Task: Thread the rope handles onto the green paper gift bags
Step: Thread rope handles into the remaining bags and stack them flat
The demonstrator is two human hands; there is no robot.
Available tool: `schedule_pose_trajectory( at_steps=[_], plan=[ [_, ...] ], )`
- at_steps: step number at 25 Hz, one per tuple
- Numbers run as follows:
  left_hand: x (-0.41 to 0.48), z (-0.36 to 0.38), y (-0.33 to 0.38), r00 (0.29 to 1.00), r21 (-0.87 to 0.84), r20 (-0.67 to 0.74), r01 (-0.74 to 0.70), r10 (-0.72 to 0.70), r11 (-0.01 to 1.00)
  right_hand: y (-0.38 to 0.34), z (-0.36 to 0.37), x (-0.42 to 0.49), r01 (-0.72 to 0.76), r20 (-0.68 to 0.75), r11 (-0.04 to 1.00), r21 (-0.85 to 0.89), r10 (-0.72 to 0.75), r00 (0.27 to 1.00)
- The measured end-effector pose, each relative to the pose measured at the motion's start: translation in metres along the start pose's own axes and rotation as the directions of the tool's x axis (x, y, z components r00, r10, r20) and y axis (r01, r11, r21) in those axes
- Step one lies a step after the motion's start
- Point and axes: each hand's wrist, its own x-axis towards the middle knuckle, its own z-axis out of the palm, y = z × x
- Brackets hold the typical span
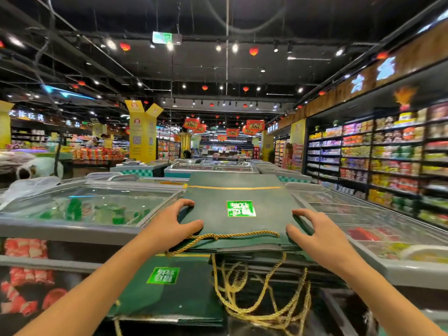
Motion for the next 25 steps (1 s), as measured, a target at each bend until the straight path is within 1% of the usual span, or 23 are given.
schedule_pose_trajectory(
  at_steps=[6, 10, 13, 16, 19, 21, 23, 25],
  plan=[
    [0.039, 0.053, 0.016, 0.991, 0.067, 0.135, -0.014, 0.004, 0.998, 0.053, -0.014, 0.007, -0.094, 0.033, 0.989, -0.113, 0.099, 0.995],
    [0.048, 0.078, 0.014, 0.983, 0.078, 0.181, -0.028, 0.014, 0.997, 0.076, -0.013, 0.009, -0.126, 0.05, 0.979, -0.161, 0.135, 0.99],
    [0.051, 0.087, 0.01, 0.979, 0.097, 0.205, -0.028, 0.008, 0.995, 0.085, -0.009, 0.008, -0.117, 0.057, 0.975, -0.188, 0.13, 0.99],
    [0.054, 0.093, 0.005, 0.971, 0.127, 0.237, -0.02, -0.01, 0.992, 0.088, -0.005, 0.007, -0.121, 0.057, 0.978, -0.168, 0.132, 0.99],
    [0.058, 0.091, 0.003, 0.963, 0.157, 0.266, 0.004, -0.046, 0.988, 0.09, -0.009, 0.01, -0.136, 0.097, 0.969, -0.208, 0.159, 0.982],
    [0.065, 0.082, 0.011, 0.974, 0.229, 0.225, -0.036, -0.017, 0.973, 0.086, -0.016, 0.021, -0.113, 0.092, 0.967, -0.227, 0.137, 0.986],
    [0.08, 0.075, 0.025, 0.983, 0.279, 0.175, -0.108, 0.06, 0.954, 0.076, -0.02, 0.042, -0.047, 0.088, 0.97, -0.24, 0.07, 0.994],
    [0.1, 0.08, 0.04, 0.965, 0.289, 0.22, -0.204, 0.143, 0.935, 0.065, -0.012, 0.069, 0.022, 0.169, 0.962, -0.273, 0.025, 0.985]
  ],
)
